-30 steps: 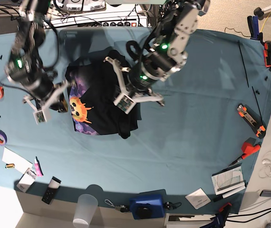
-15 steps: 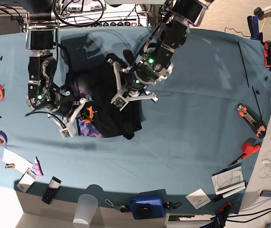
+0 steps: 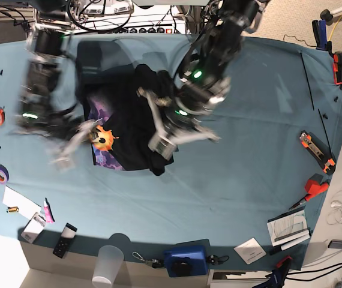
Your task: Layout the t-shirt on the table in an organized manner, then fold the t-shirt properly
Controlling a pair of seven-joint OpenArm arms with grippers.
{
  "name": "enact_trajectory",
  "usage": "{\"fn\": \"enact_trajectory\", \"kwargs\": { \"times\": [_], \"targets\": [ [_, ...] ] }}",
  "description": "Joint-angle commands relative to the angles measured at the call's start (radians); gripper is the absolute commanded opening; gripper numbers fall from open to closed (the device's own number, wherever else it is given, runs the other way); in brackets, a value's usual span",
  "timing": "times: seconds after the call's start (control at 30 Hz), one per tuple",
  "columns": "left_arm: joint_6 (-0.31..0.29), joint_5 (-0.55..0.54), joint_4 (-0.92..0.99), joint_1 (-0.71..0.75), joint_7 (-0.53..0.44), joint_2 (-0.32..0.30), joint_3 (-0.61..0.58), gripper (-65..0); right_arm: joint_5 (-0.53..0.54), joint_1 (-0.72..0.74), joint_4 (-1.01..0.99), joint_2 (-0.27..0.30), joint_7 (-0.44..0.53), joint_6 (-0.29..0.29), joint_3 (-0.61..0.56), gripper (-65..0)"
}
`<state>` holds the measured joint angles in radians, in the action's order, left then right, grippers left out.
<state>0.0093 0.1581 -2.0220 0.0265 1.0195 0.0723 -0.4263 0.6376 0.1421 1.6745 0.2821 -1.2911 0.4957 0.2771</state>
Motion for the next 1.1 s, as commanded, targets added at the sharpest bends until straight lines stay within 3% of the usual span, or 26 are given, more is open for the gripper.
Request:
{"fn": "enact_trajectory", "kwargs": {
  "times": [0.0,0.2,0.33,0.43,0.57,0.7,0.77,0.97,1.07],
  "targets": [
    [0.007,0.025,-0.040,0.008,-0.016,0.011,-0.003,-65.0,0.013,0.018,0.042,0.012,0.002,0.008,0.030,-65.0],
    [0.009,0.168,-0.146,0.100,0.001,-0.031,-0.002,-65.0,0.061,-0.068,0.155,0.034,-0.009,0.019,0.151,-65.0],
    [0.010,0.172,-0.169,0.132,0.006,-0.093,0.010,-65.0,0.099,-0.177,0.279,0.034,-0.019,0.020,0.219,-65.0],
    [0.010,0.170,-0.169,0.135,0.028,-0.115,0.085,-65.0,0.100,-0.261,0.383,0.034,-0.022,0.020,0.272,-65.0],
    [-0.014,0.024,-0.169,0.158,0.032,-0.135,0.305,-65.0,0.108,-0.360,0.494,0.034,-0.023,0.020,0.328,-65.0],
    [-0.142,-0.165,-0.181,0.210,0.082,-0.139,0.517,-65.0,0.115,-0.448,0.543,0.033,-0.044,0.020,0.344,-65.0],
    [-0.185,-0.201,-0.214,0.253,0.098,-0.140,0.592,-65.0,0.141,-0.495,0.552,0.028,-0.061,0.020,0.344,-65.0],
    [-0.198,-0.298,-0.334,0.426,0.100,-0.140,0.748,-65.0,0.159,-0.636,0.558,-0.008,-0.088,0.051,0.344,-65.0],
    [-0.290,-0.341,-0.334,0.511,0.109,-0.139,0.804,-65.0,0.159,-0.706,0.558,-0.028,-0.105,0.071,0.344,-65.0]
  ]
}}
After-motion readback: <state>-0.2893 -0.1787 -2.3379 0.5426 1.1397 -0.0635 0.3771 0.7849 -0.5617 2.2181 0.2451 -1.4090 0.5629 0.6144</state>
